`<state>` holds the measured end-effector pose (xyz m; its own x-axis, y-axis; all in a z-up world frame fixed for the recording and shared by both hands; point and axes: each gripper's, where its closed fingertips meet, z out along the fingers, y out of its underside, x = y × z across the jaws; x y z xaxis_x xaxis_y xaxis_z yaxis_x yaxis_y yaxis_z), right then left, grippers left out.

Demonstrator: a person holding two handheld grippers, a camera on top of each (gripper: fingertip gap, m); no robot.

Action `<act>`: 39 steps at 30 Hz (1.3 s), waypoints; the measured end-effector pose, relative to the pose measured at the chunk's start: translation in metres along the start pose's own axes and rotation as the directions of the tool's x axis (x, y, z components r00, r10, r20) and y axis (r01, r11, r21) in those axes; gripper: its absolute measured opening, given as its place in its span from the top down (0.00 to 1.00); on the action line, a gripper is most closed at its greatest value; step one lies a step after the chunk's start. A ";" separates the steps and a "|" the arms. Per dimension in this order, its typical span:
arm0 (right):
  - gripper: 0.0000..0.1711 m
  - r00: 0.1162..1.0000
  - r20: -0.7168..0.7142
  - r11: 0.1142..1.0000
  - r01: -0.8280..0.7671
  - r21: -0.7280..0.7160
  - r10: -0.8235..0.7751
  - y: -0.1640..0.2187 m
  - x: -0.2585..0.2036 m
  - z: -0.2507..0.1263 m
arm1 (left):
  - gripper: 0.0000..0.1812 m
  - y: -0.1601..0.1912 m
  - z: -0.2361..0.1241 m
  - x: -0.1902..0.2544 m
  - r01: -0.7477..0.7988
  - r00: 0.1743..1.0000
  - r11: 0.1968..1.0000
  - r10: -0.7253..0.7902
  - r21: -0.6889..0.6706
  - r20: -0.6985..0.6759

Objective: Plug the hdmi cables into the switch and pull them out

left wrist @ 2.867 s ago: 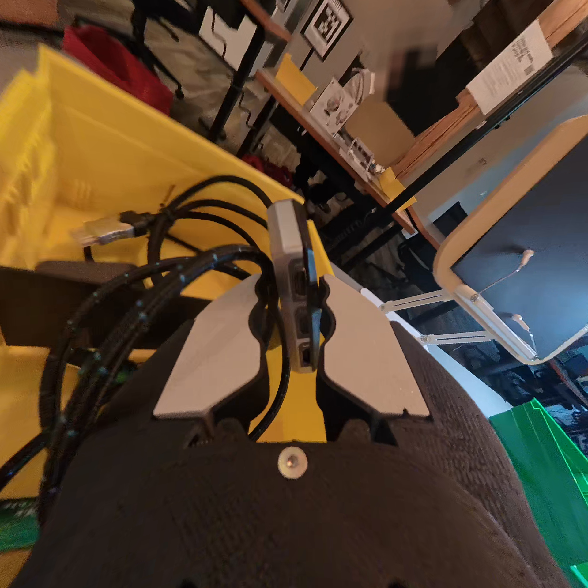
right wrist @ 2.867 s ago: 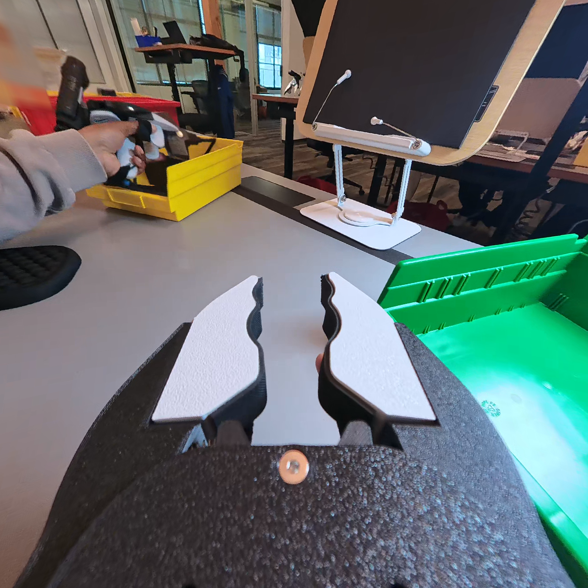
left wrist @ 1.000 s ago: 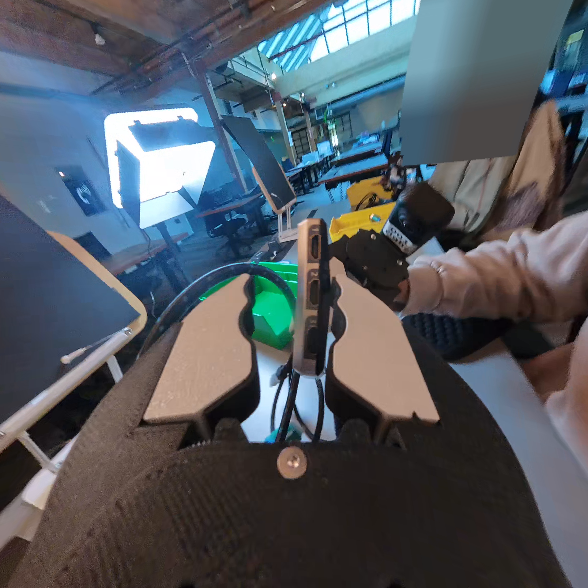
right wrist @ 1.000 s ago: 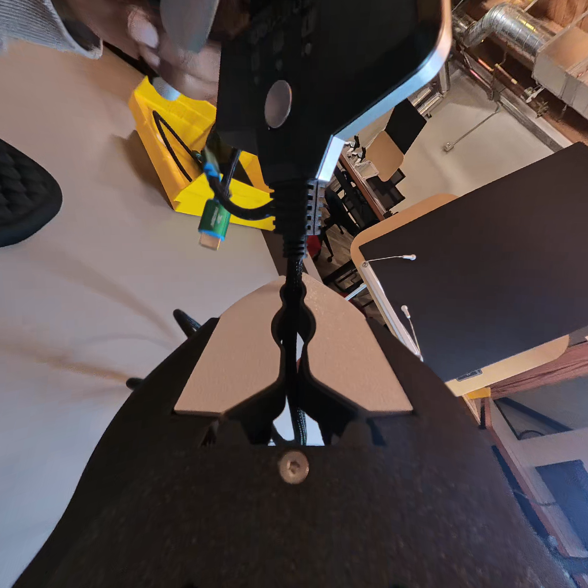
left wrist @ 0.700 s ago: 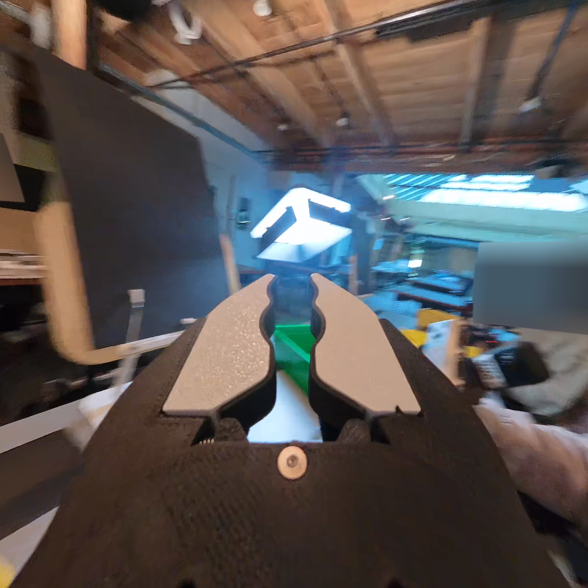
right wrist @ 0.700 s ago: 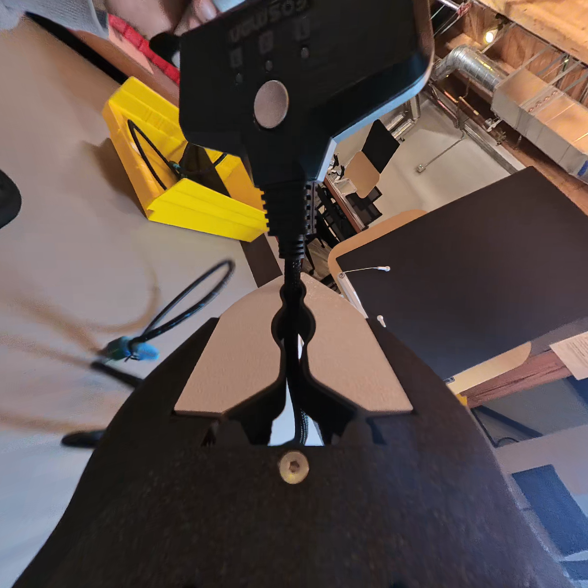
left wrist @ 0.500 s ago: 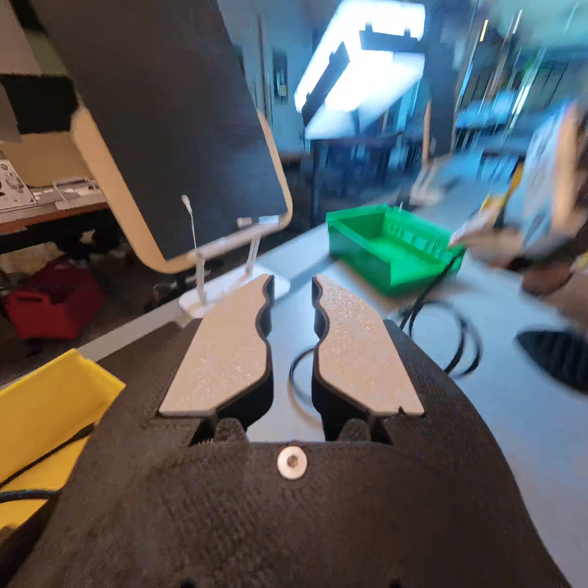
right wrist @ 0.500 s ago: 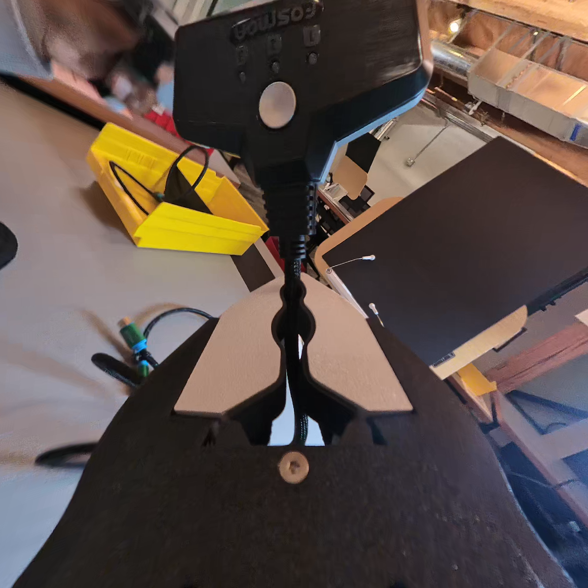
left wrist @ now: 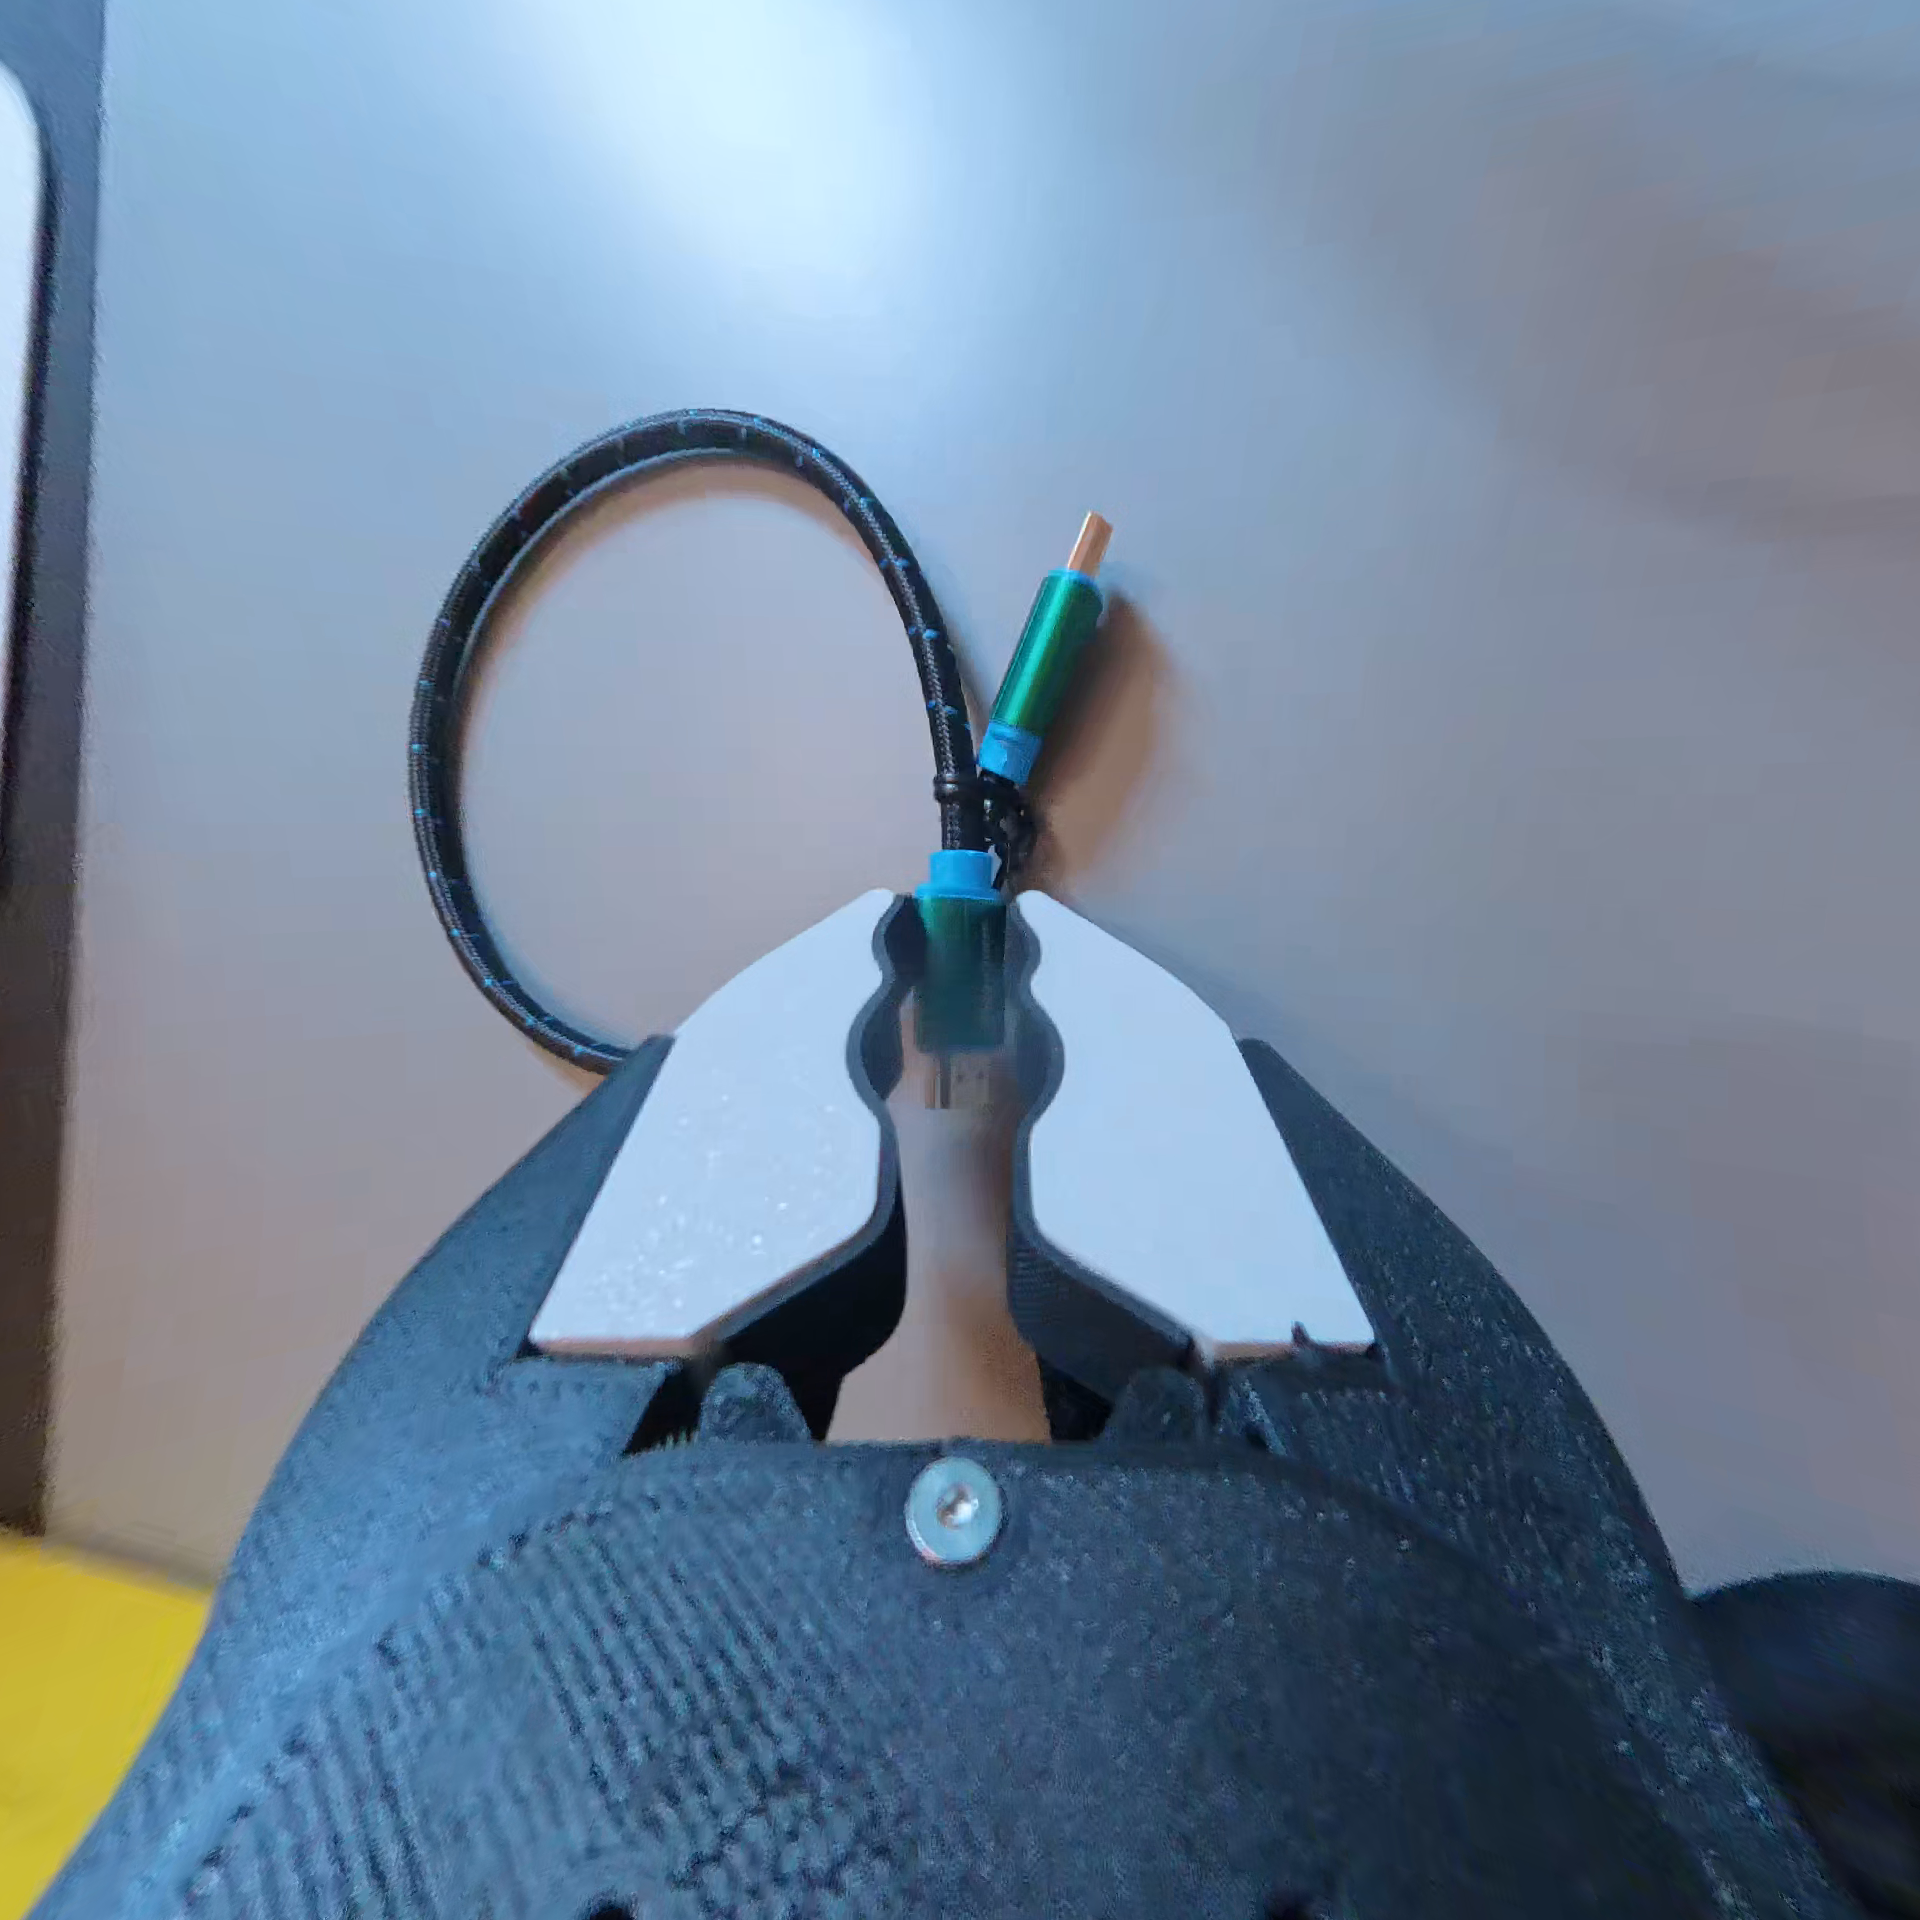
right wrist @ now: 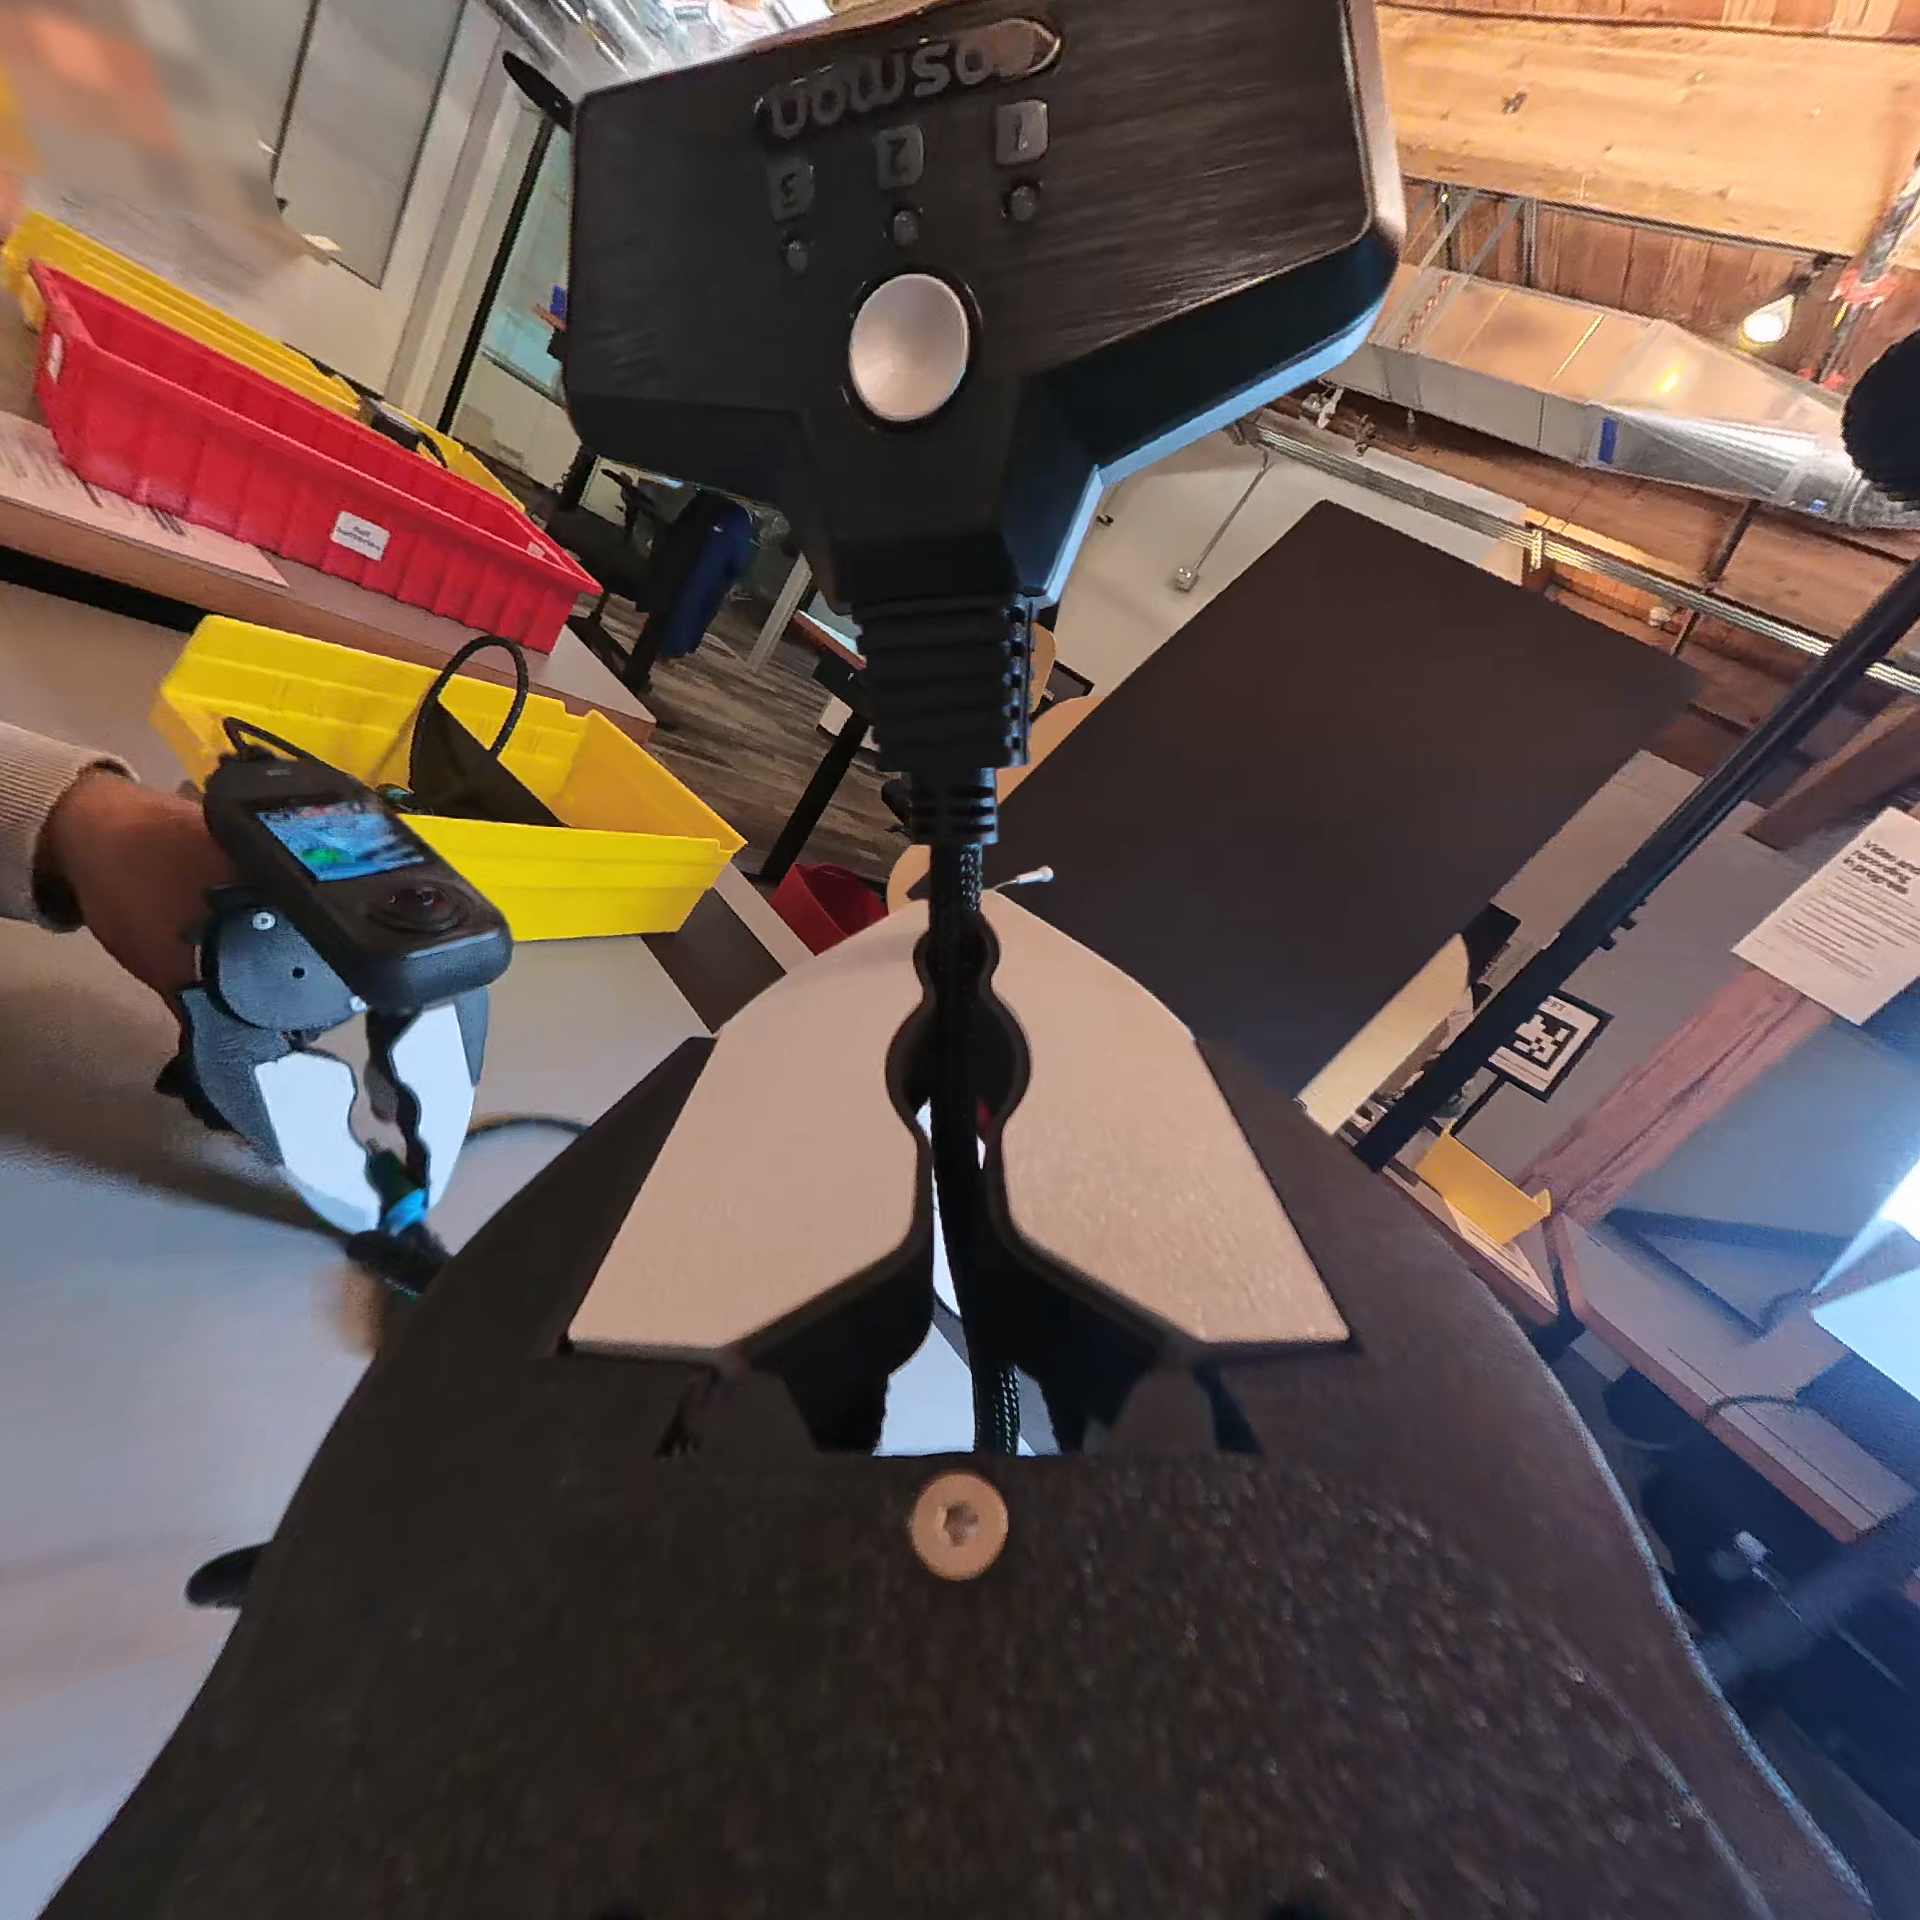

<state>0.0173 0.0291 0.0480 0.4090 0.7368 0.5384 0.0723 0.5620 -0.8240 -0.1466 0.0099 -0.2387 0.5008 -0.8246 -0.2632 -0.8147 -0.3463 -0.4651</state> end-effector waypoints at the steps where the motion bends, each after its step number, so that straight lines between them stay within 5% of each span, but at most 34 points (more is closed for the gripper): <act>1: 1.00 1.000 -0.003 1.000 -0.001 -0.001 0.001 0.000 0.001 -0.003 | 0.91 0.004 -0.007 -0.007 0.001 0.999 1.000 0.001 -0.031 0.046; 5: 1.00 1.000 -0.017 1.000 -0.015 -0.001 0.015 0.000 0.009 -0.013 | 0.91 0.008 -0.079 -0.037 0.116 0.964 0.993 -0.121 0.035 0.238; 10: 1.00 0.999 -0.005 0.999 -0.043 0.018 0.043 -0.006 0.008 -0.015 | 0.91 0.045 -0.198 -0.077 0.305 0.811 0.943 -0.330 0.133 0.484; 13: 1.00 1.000 0.008 1.000 -0.027 0.008 0.027 -0.006 -0.001 -0.013 | 0.91 0.100 -0.218 -0.100 0.418 0.724 0.905 -0.381 0.073 0.575; 17: 1.00 0.999 0.027 1.000 -0.026 0.000 0.026 -0.005 -0.010 -0.011 | 0.85 0.160 -0.198 -0.115 0.520 0.665 0.853 -0.434 0.040 0.609; 22: 1.00 0.997 0.051 0.998 -0.065 -0.013 0.066 0.004 -0.018 -0.003 | 0.85 0.112 -0.185 -0.107 0.403 0.694 0.878 -0.476 0.256 0.540; 25: 1.00 0.993 0.055 0.994 -0.102 -0.026 0.103 0.010 -0.023 0.002 | 0.84 0.037 -0.170 -0.077 0.294 0.817 0.833 -0.474 0.469 0.329; 29: 1.00 0.973 0.047 0.974 -0.224 -0.021 0.225 0.016 -0.026 0.008 | 0.77 -0.056 -0.149 -0.022 0.190 0.951 0.773 -0.299 0.605 0.084; 32: 1.00 0.932 0.062 0.935 -0.355 -0.019 0.356 0.021 -0.026 0.010 | 0.74 -0.091 -0.125 0.004 0.089 0.989 0.785 -0.145 0.613 0.042; 36: 1.00 0.834 0.214 0.861 -0.489 -0.138 0.508 0.035 -0.044 0.012 | 0.75 -0.113 -0.115 0.016 0.074 0.994 0.682 -0.111 0.728 0.003; 39: 1.00 0.620 0.445 0.760 -0.574 -0.304 0.646 0.035 -0.085 0.007 | 0.75 -0.125 -0.136 0.023 0.030 0.995 0.583 -0.092 0.812 0.029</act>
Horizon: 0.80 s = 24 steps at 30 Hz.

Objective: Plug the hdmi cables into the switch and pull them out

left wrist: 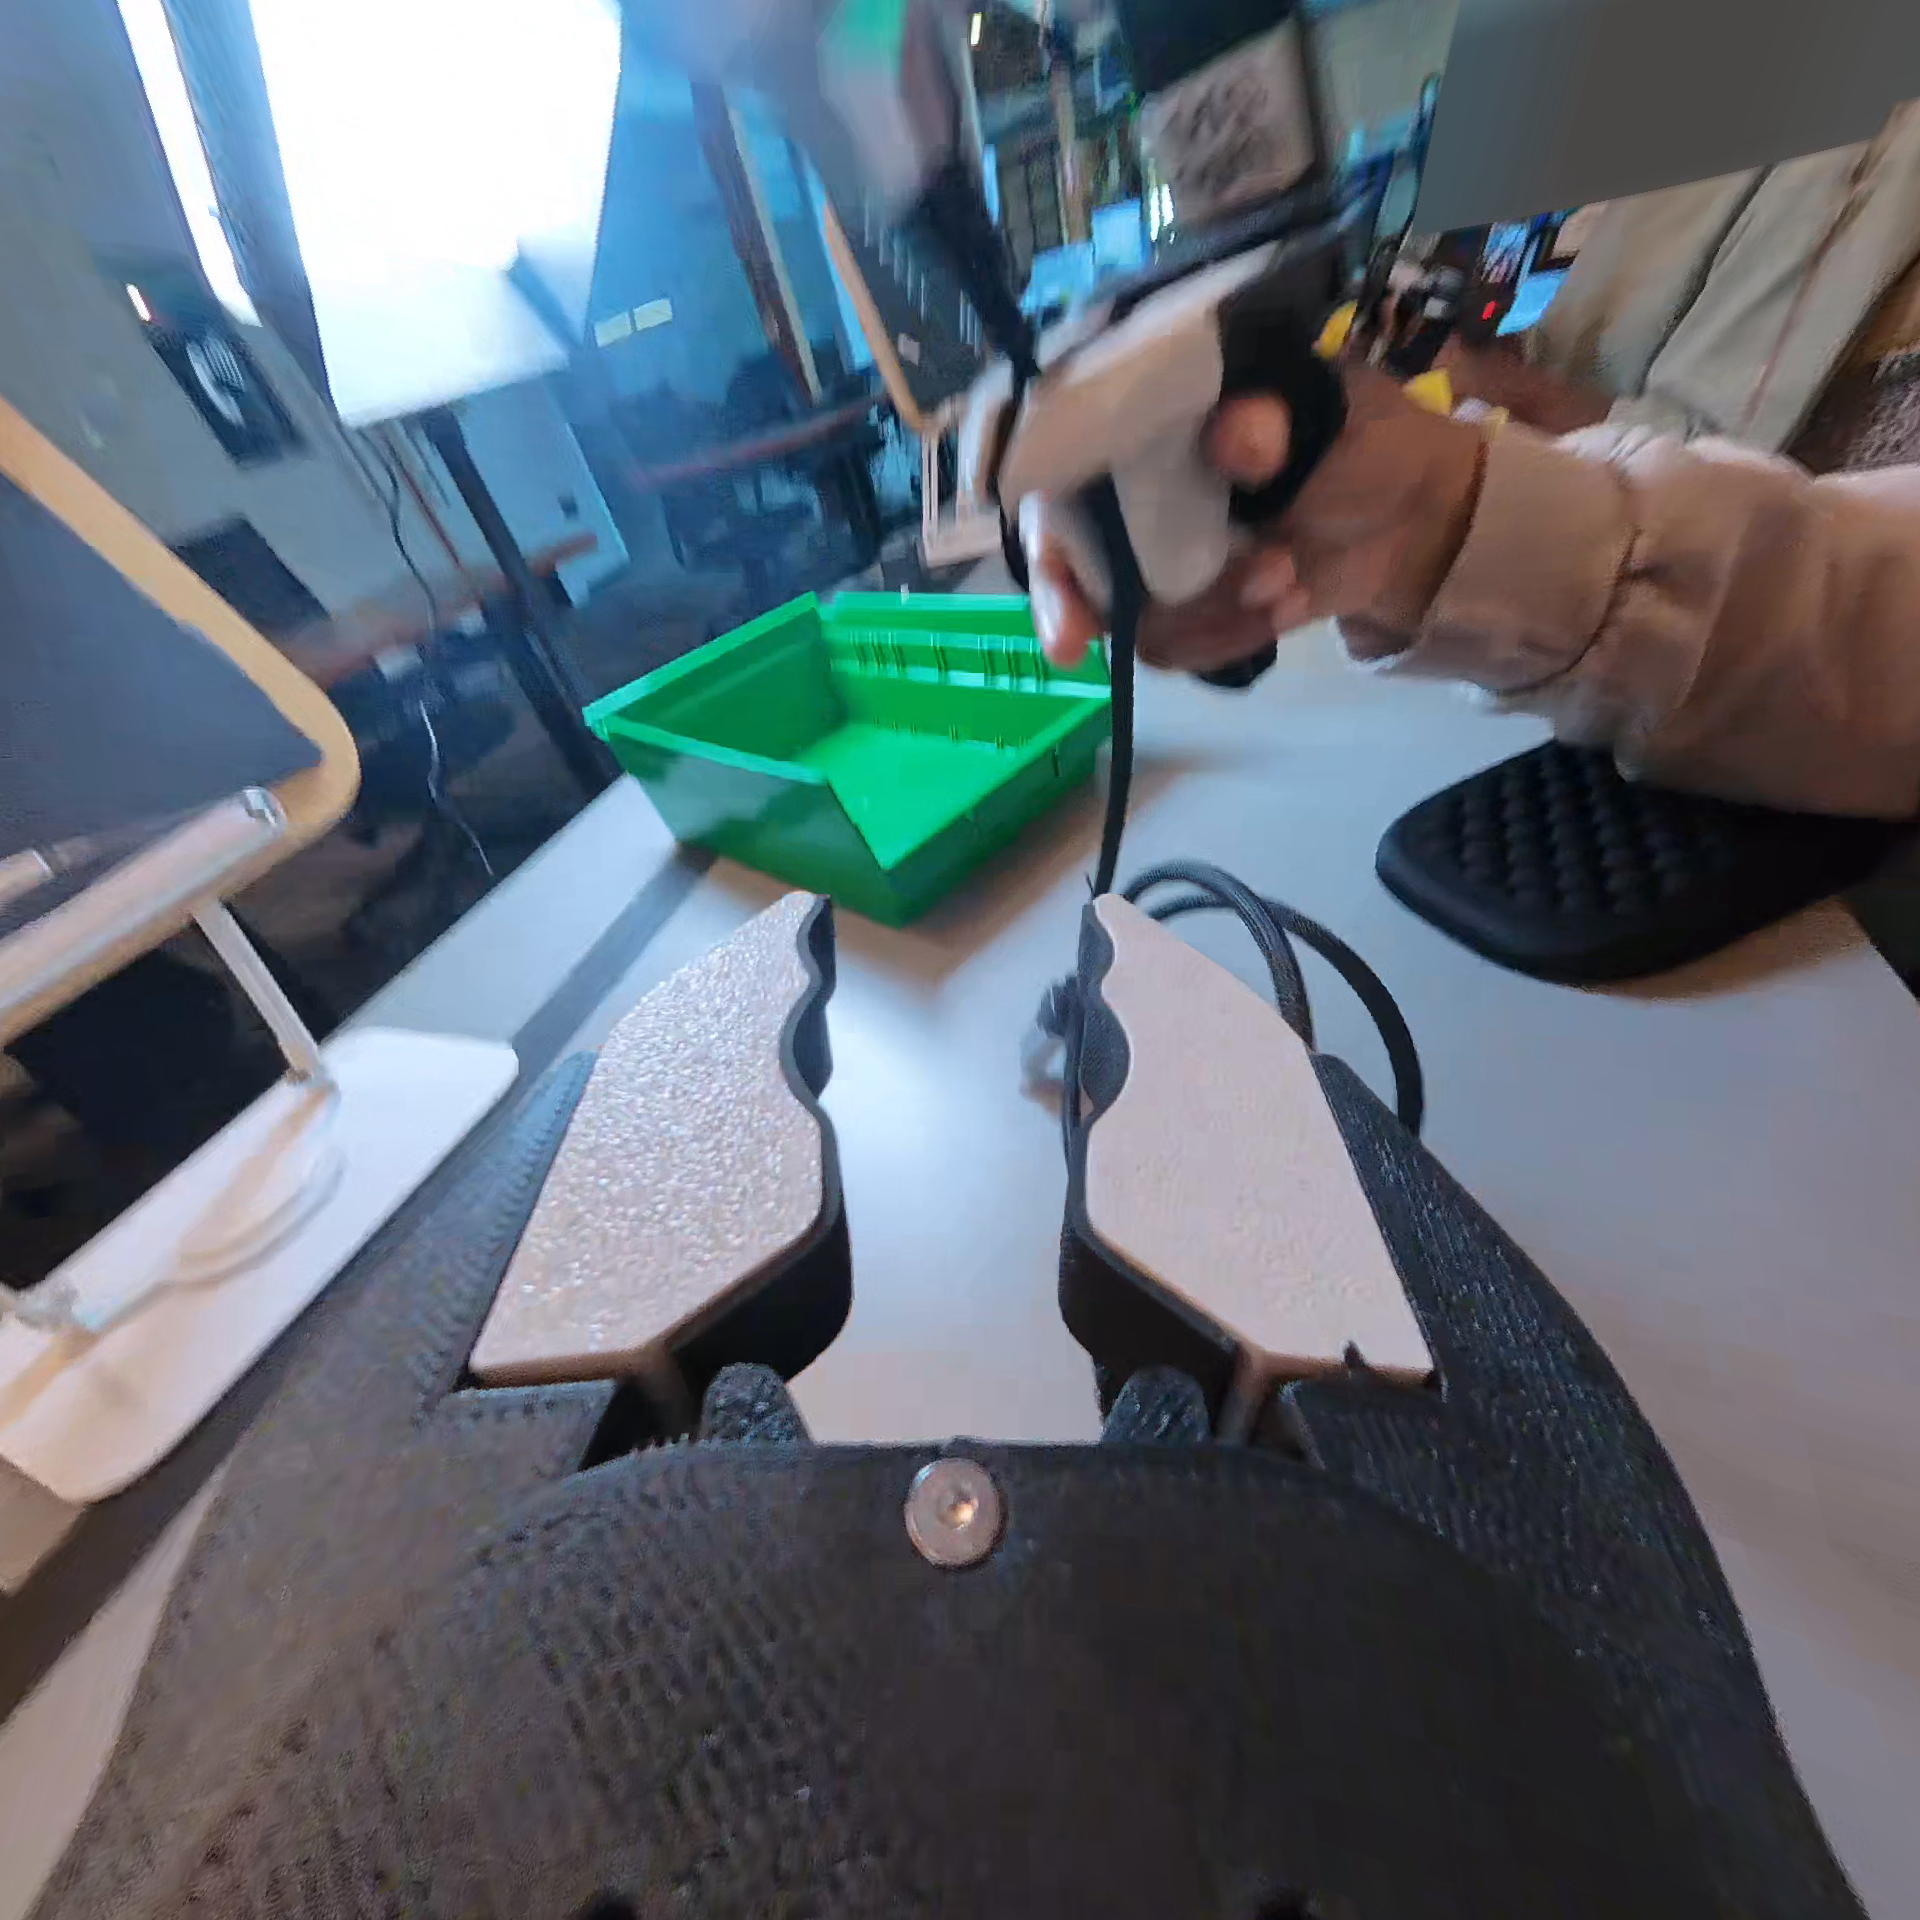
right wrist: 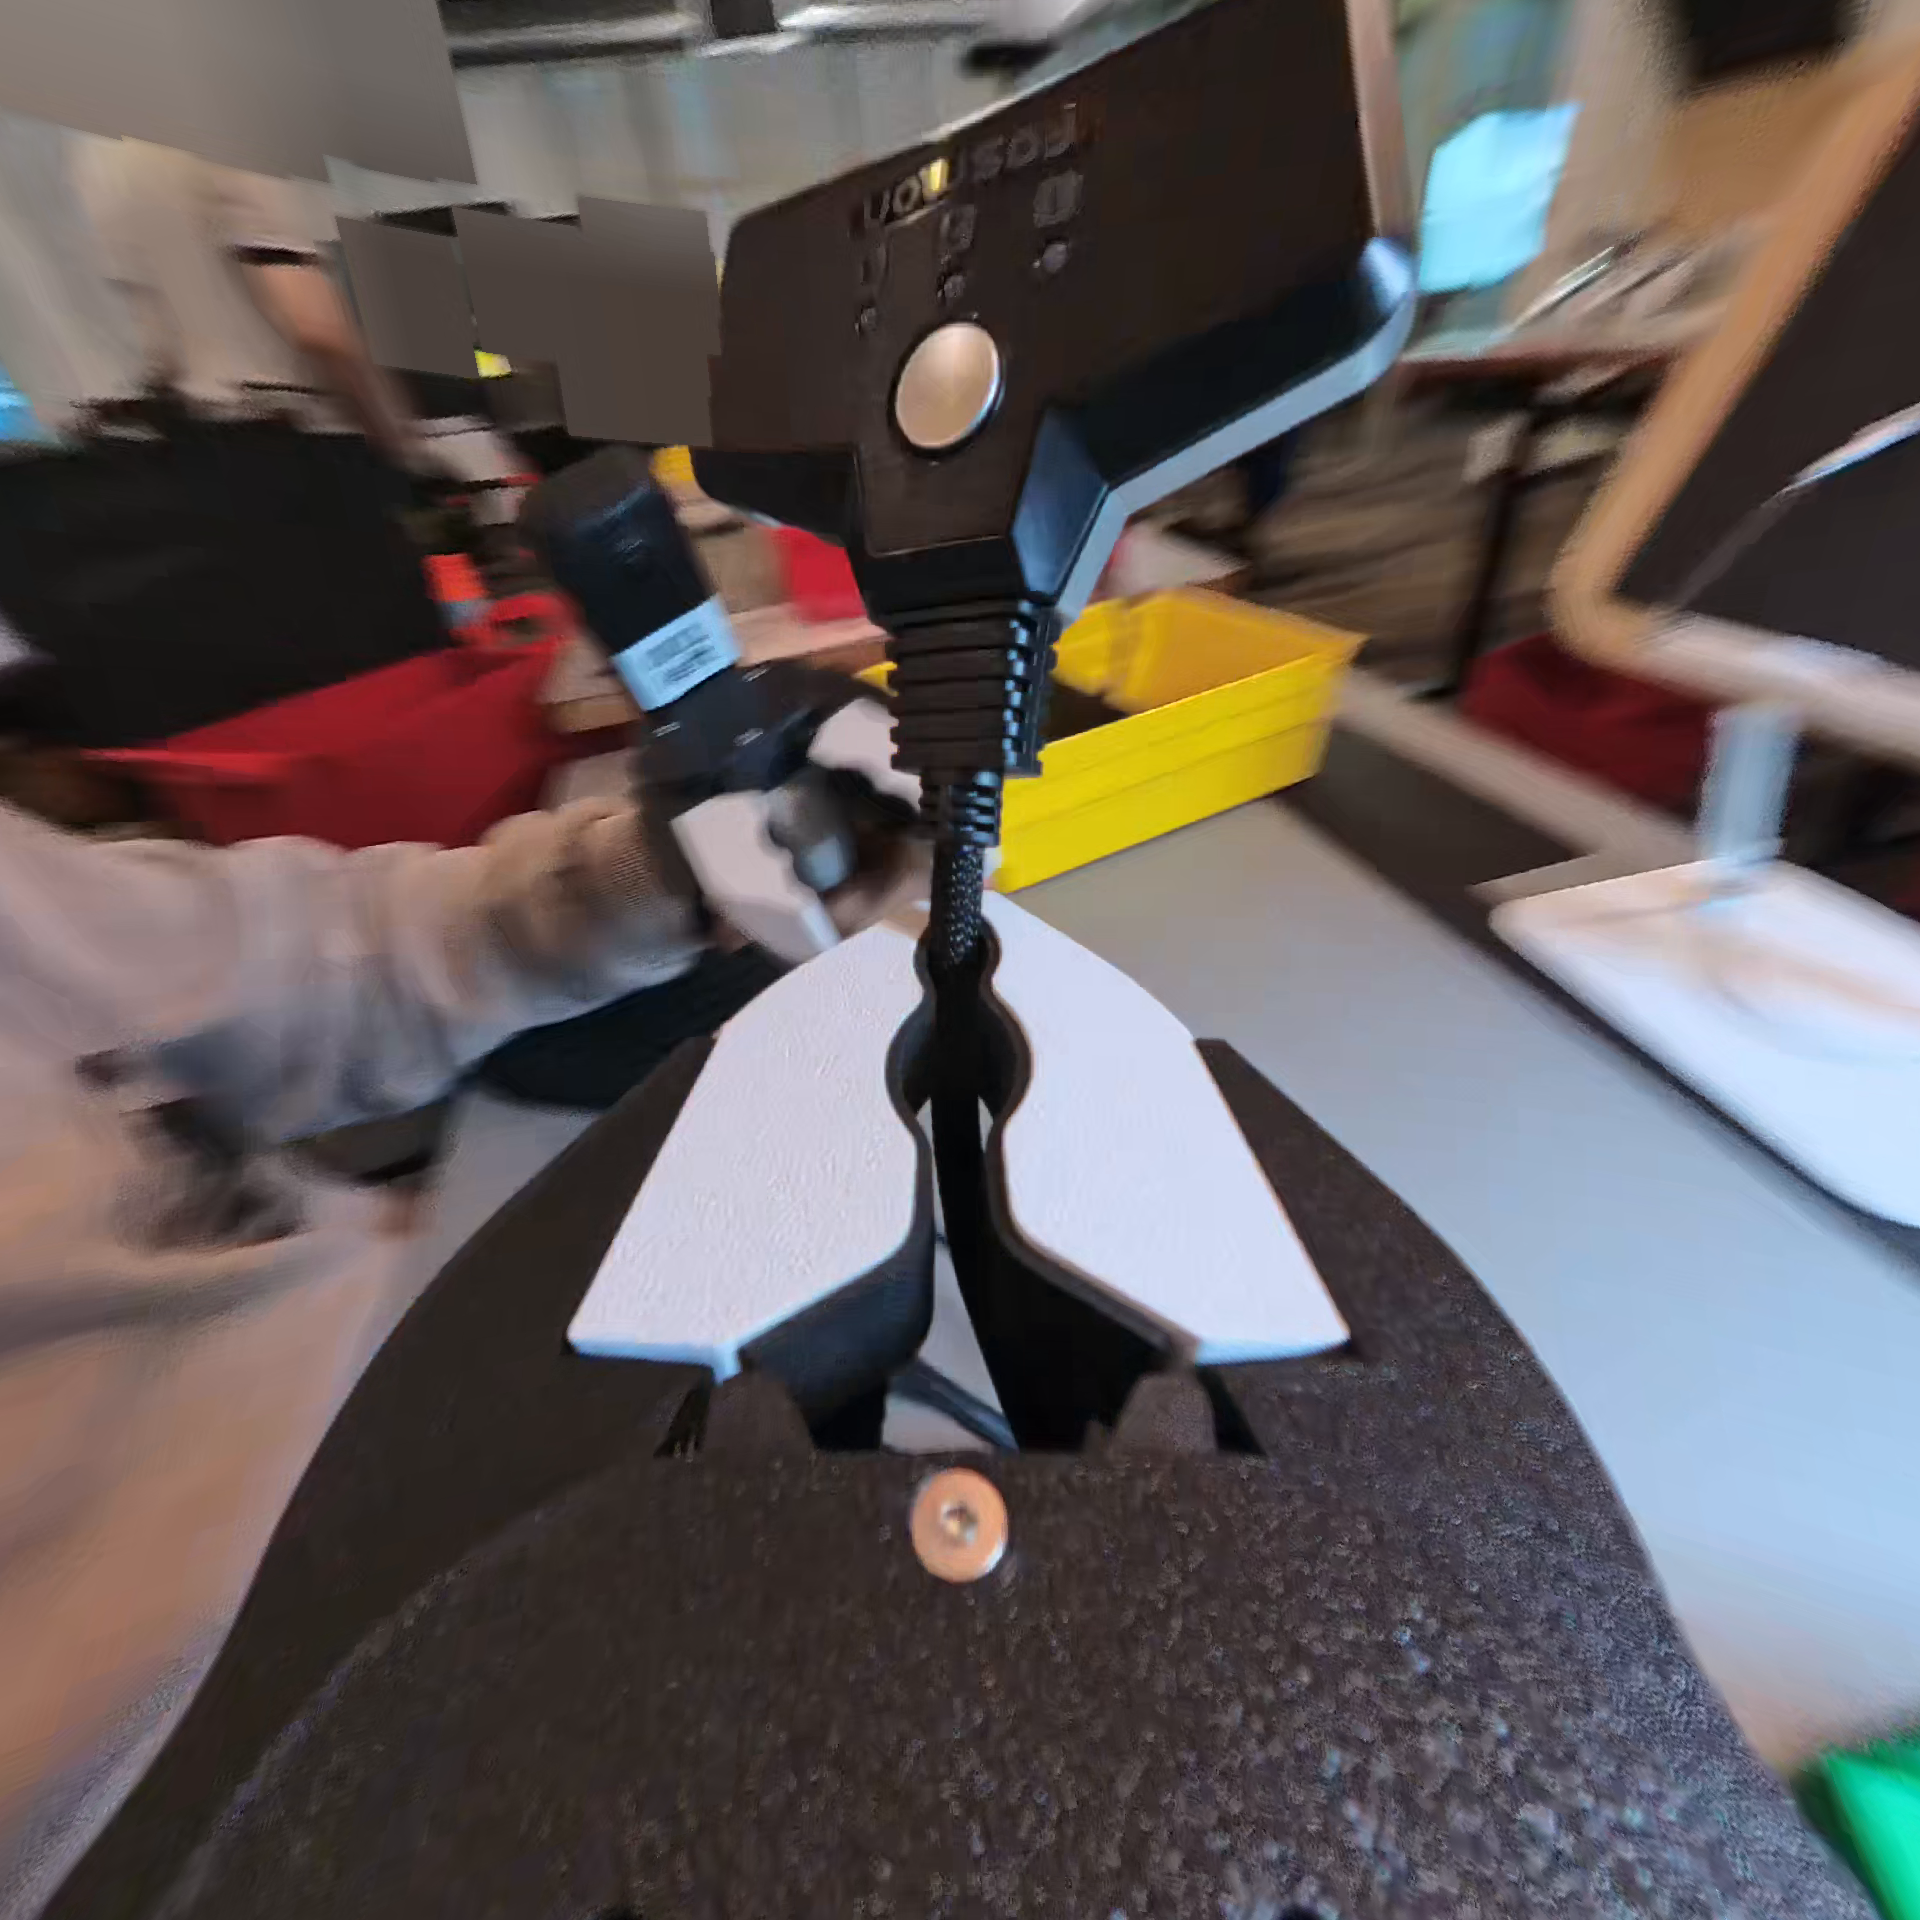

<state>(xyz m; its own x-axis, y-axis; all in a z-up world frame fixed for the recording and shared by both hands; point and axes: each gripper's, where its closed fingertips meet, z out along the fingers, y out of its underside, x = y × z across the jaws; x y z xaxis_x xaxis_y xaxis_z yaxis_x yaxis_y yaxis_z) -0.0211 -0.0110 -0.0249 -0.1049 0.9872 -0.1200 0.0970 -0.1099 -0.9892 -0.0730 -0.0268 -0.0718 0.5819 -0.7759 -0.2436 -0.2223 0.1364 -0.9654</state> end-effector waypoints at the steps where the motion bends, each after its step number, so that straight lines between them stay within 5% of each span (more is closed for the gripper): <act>1: 1.00 0.990 0.121 0.997 -0.062 -0.048 0.068 0.008 -0.015 0.005 | 0.74 -0.012 -0.003 0.003 -0.032 0.999 0.998 0.032 0.048 0.004; 4: 1.00 0.899 0.387 0.969 -0.132 -0.210 0.206 0.034 -0.054 0.009 | 0.70 -0.040 -0.013 0.006 -0.117 0.993 0.979 0.110 0.165 0.049; 8: 1.00 0.823 0.476 0.902 -0.096 -0.421 0.310 0.080 -0.072 0.011 | 0.62 -0.048 -0.027 0.010 -0.389 0.910 0.913 0.359 0.126 0.207; 13: 0.99 0.769 0.467 0.817 -0.122 -0.563 0.437 0.117 -0.066 0.010 | 0.66 -0.001 -0.017 0.024 -0.760 0.584 0.615 0.789 -0.213 0.193; 15: 0.99 0.767 0.459 0.800 -0.114 -0.589 0.448 0.127 -0.062 0.007 | 0.82 0.020 -0.010 0.033 -0.836 0.470 0.484 0.875 -0.257 0.118; 17: 0.98 0.825 0.406 0.810 -0.102 -0.577 0.393 0.133 -0.047 0.009 | 0.85 0.037 -0.007 0.033 -0.850 0.427 0.424 0.902 -0.314 0.061; 21: 0.85 0.987 0.160 0.909 0.090 -0.407 -0.027 0.102 0.001 0.023 | 0.87 0.038 -0.010 0.021 -0.685 0.672 0.669 0.733 -0.289 0.105; 24: 0.77 0.904 -0.020 0.847 0.392 -0.360 -0.427 0.065 0.008 0.019 | 0.87 0.036 -0.018 0.005 -0.500 0.826 0.828 0.544 -0.255 0.147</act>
